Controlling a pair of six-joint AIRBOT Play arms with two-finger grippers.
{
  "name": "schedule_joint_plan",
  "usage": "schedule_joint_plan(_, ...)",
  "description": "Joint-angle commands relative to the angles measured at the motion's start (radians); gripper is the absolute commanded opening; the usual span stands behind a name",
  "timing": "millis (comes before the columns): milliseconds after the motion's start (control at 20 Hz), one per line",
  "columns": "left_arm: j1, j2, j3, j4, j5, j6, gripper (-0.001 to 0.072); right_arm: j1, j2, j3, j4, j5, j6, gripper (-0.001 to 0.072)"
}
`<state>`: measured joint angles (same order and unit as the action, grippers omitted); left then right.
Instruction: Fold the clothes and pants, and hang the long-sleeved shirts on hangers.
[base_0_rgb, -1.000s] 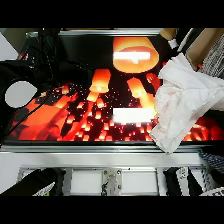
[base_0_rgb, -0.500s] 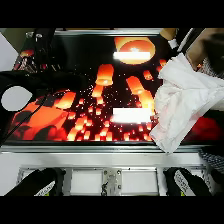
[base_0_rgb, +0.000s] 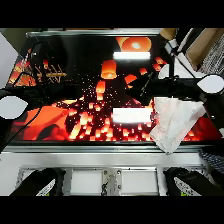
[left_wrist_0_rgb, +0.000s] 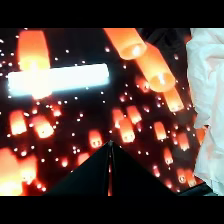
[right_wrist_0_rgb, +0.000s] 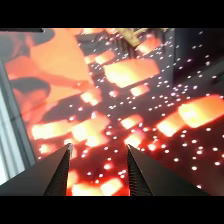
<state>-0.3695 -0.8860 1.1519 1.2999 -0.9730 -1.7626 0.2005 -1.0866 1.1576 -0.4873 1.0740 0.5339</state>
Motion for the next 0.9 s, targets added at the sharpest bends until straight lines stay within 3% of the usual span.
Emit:
schedule_joint_plan(0,-0.010,0.004,-0.007,-0.019,0.000,0.005,0.0014,0.037,-0.032,-0.005,0.001,0.004,0.005,0.0367)
schedule_joint_plan(50,-0.010,0.004,-0.007,-0.019,-0.003,0.005,0.0014,0.037,-0.032,-0.005,0.000,0.004,0.005,0.0359)
schedule_joint_plan(150,-0.010,0.004,-0.007,-0.018,-0.002,0.005,0.0014,0.037,-0.032,-0.005,0.001,0.005,0.005,0.0014)
schedule_joint_plan(850,-0.009,0.004,-0.007,-0.018,0.014,0.005,0.0015,0.037,-0.032,-0.005,0.001,0.004,0.005,0.0018)
